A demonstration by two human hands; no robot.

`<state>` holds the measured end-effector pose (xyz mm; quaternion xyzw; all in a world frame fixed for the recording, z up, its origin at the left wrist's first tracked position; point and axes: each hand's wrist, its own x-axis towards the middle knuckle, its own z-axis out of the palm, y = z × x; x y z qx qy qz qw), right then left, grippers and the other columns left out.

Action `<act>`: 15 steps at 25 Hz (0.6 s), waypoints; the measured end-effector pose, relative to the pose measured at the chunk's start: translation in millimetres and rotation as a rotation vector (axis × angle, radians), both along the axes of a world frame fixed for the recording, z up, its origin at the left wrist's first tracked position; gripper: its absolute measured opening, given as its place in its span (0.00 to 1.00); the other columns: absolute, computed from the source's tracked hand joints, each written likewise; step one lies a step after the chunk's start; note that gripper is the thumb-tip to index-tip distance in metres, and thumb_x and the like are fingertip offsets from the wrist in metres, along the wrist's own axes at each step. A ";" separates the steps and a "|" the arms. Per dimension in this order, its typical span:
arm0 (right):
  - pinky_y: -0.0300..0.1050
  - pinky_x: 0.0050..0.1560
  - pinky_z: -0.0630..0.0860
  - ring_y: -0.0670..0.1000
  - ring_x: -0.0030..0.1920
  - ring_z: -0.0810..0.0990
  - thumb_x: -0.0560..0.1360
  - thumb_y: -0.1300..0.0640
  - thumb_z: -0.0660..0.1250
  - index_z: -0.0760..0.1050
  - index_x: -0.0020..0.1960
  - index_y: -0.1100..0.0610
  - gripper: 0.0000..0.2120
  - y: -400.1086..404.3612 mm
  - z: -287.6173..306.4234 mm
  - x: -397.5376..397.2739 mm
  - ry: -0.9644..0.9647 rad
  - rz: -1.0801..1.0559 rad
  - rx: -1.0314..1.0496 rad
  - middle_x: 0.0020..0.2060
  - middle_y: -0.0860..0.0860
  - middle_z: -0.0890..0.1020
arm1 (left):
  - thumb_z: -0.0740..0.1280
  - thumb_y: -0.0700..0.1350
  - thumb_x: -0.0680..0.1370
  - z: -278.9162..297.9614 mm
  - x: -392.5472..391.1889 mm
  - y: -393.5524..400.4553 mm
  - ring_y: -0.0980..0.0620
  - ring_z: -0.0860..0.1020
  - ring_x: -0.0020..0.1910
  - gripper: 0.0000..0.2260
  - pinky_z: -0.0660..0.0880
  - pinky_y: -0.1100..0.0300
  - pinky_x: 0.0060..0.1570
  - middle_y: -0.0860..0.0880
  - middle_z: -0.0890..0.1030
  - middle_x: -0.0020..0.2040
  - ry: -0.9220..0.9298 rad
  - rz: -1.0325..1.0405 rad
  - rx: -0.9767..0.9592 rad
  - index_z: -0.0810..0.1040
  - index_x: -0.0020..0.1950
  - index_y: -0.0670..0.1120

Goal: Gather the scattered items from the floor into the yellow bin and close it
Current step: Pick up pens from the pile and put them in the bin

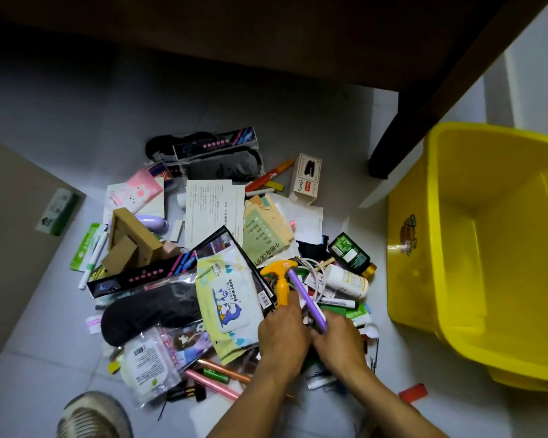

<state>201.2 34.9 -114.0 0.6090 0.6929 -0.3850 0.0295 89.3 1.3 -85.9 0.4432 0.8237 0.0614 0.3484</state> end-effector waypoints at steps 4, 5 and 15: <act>0.47 0.30 0.76 0.50 0.30 0.77 0.72 0.55 0.70 0.73 0.34 0.55 0.10 5.3 -9.6 -14.3 0.035 -0.048 -0.010 0.32 0.52 0.78 | 0.62 0.50 0.75 1.5 -9.9 -3.2 0.43 0.77 0.44 0.10 0.70 0.54 0.40 0.47 0.79 0.45 -0.161 0.229 0.018 0.69 0.56 0.52; 0.45 0.29 0.77 0.48 0.29 0.78 0.72 0.55 0.71 0.74 0.34 0.54 0.10 5.8 -10.0 -15.5 0.041 -0.061 -0.030 0.31 0.51 0.79 | 0.61 0.50 0.76 3.7 -13.9 -2.8 0.47 0.77 0.41 0.06 0.70 0.55 0.38 0.50 0.78 0.42 -0.243 0.292 0.023 0.70 0.51 0.52; 0.43 0.30 0.73 0.49 0.30 0.77 0.70 0.56 0.69 0.74 0.51 0.52 0.11 0.6 18.1 4.2 0.126 -0.167 -0.475 0.36 0.51 0.80 | 0.60 0.44 0.80 21.7 -28.5 -28.1 0.46 0.77 0.37 0.06 0.70 0.56 0.35 0.46 0.80 0.39 -0.430 0.555 0.087 0.75 0.45 0.50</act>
